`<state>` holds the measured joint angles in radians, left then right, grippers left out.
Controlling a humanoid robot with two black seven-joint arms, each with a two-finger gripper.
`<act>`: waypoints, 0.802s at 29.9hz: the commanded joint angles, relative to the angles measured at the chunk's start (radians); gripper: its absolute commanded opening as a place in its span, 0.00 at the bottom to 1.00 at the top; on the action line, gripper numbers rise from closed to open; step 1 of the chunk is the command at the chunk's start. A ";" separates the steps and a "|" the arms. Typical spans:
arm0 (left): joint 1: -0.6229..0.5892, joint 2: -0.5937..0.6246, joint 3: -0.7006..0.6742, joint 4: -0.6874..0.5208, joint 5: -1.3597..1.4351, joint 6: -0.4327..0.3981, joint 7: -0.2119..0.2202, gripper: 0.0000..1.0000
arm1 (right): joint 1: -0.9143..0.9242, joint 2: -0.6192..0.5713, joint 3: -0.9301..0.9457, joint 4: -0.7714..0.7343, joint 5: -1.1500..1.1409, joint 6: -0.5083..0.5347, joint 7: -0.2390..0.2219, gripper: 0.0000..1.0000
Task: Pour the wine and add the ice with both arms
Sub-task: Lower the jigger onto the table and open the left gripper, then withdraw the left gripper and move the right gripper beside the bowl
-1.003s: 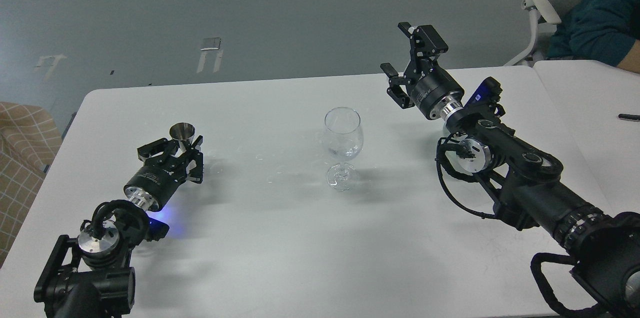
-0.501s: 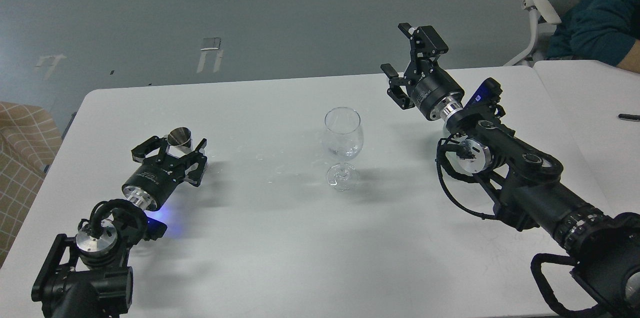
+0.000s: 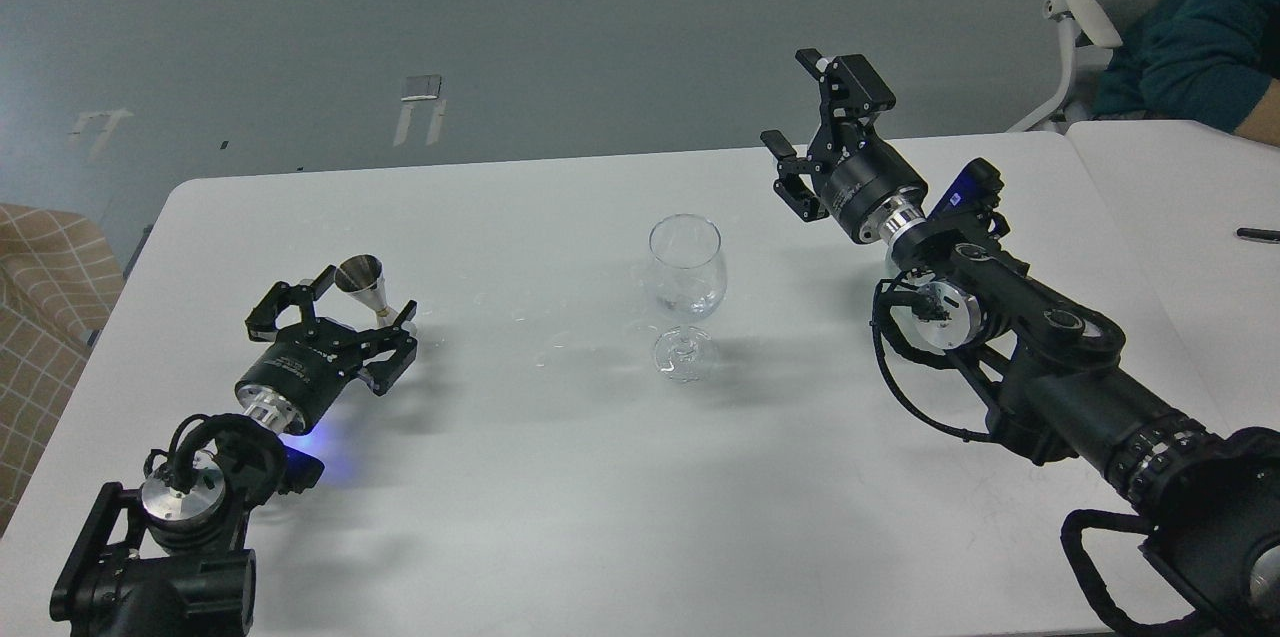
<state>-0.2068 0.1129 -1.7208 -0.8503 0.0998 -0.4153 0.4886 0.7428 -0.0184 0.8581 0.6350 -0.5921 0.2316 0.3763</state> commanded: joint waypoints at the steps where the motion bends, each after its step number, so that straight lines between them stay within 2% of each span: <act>1: 0.052 0.008 0.000 -0.056 0.000 -0.016 0.000 0.97 | -0.003 0.000 0.001 0.000 0.000 0.000 0.000 1.00; 8: 0.116 0.070 0.000 -0.098 -0.008 -0.040 0.000 0.97 | -0.009 -0.018 0.001 0.009 0.002 0.000 -0.002 1.00; 14: 0.162 0.163 -0.008 -0.096 -0.017 -0.073 0.000 0.97 | -0.011 -0.100 0.001 0.057 0.003 0.002 -0.016 1.00; 22: 0.155 0.284 -0.005 -0.082 0.003 -0.073 0.000 0.97 | -0.005 -0.288 -0.016 0.176 0.003 0.000 -0.049 1.00; 24: 0.103 0.320 -0.003 -0.079 0.047 -0.073 0.000 0.97 | 0.006 -0.371 -0.047 0.230 0.002 -0.003 -0.053 1.00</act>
<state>-0.0547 0.3896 -1.7274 -0.9330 0.1035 -0.4890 0.4887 0.7352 -0.2920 0.8431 0.8026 -0.5890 0.2330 0.3307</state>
